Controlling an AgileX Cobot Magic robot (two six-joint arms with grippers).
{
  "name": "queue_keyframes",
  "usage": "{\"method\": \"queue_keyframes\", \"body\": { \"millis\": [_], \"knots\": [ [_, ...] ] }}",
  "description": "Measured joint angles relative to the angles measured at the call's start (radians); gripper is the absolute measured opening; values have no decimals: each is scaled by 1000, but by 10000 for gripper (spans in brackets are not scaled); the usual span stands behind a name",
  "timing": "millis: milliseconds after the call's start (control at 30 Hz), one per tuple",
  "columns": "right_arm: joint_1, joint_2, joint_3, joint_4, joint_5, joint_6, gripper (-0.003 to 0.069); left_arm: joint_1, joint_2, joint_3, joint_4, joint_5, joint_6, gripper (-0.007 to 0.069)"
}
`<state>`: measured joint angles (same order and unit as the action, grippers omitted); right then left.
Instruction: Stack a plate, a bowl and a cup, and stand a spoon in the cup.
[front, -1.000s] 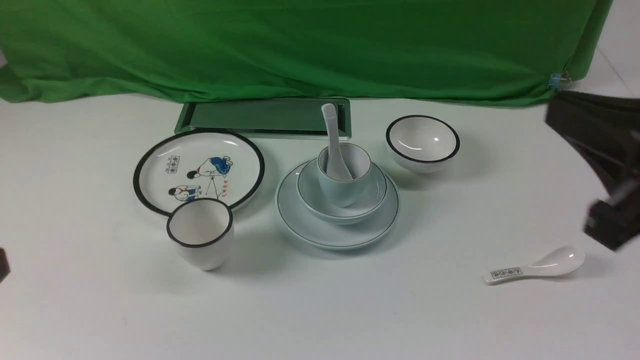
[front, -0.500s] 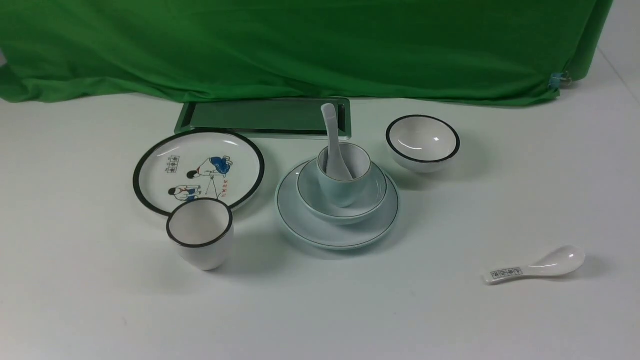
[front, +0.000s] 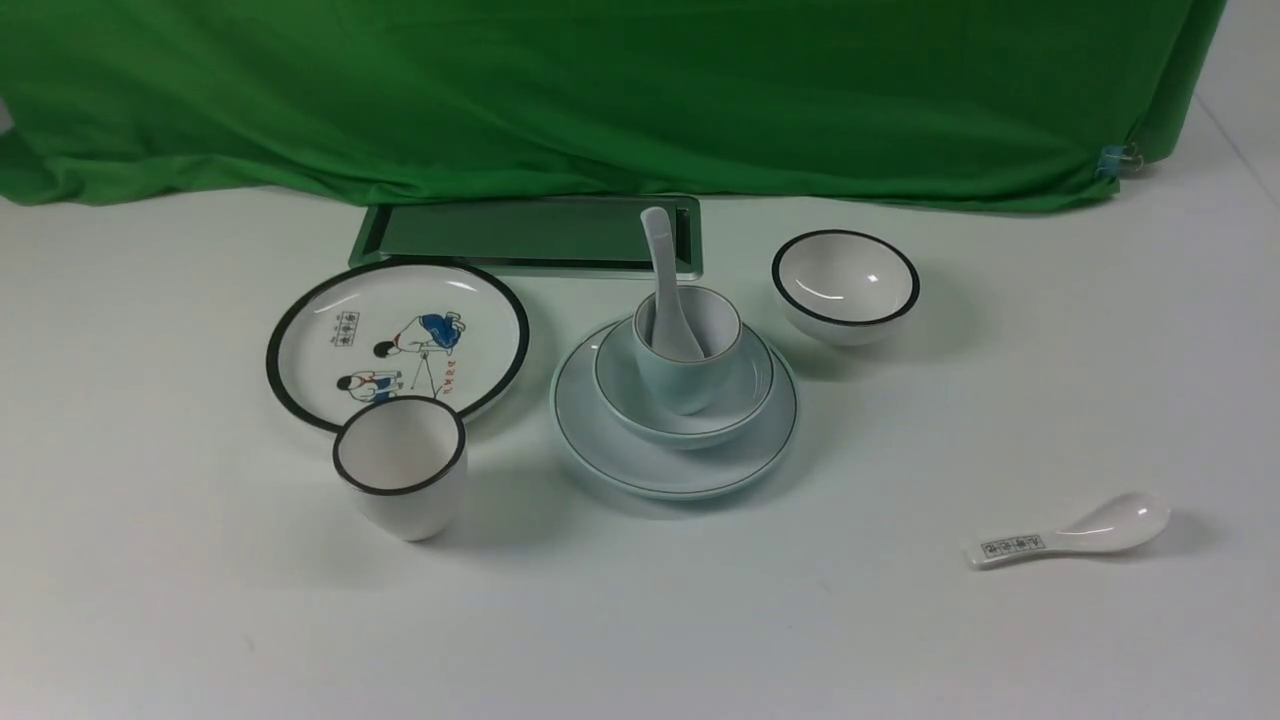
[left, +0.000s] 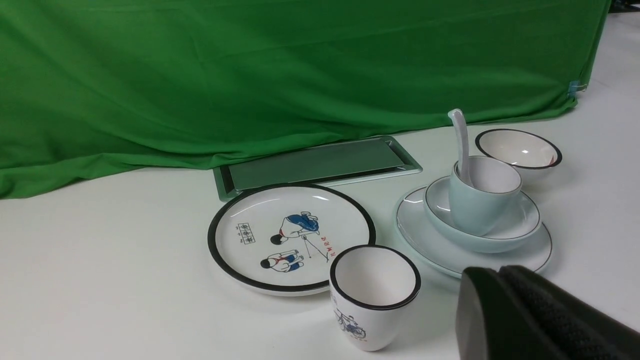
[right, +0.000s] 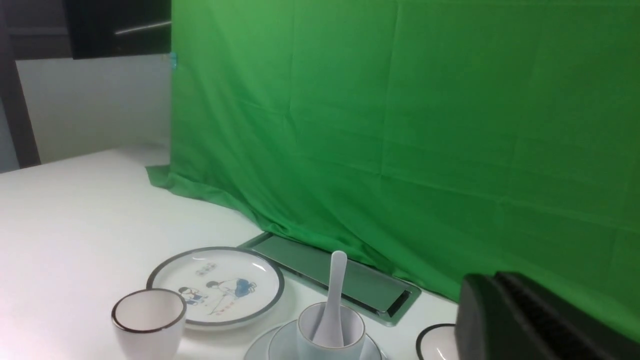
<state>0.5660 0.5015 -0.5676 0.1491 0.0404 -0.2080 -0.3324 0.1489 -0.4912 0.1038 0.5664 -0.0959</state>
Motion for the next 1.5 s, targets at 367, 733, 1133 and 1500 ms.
{"method": "queue_keyframes", "body": {
  "millis": [367, 733, 1133, 1500],
  "knots": [
    [-189, -155, 289, -1, -81, 0, 11, 0, 0, 0, 0, -2, 0, -31],
    [-539, -475, 576, -193, 88, 264, 11, 0, 0, 0, 0, -3, 0, -31],
    [-547, -502, 576, -209, 178, 272, 11, 0, 0, 0, 0, -3, 0, -31],
    [-547, -502, 576, -210, 179, 289, 35, 0, 0, 0, 0, -3, -1, -31]
  ]
}}
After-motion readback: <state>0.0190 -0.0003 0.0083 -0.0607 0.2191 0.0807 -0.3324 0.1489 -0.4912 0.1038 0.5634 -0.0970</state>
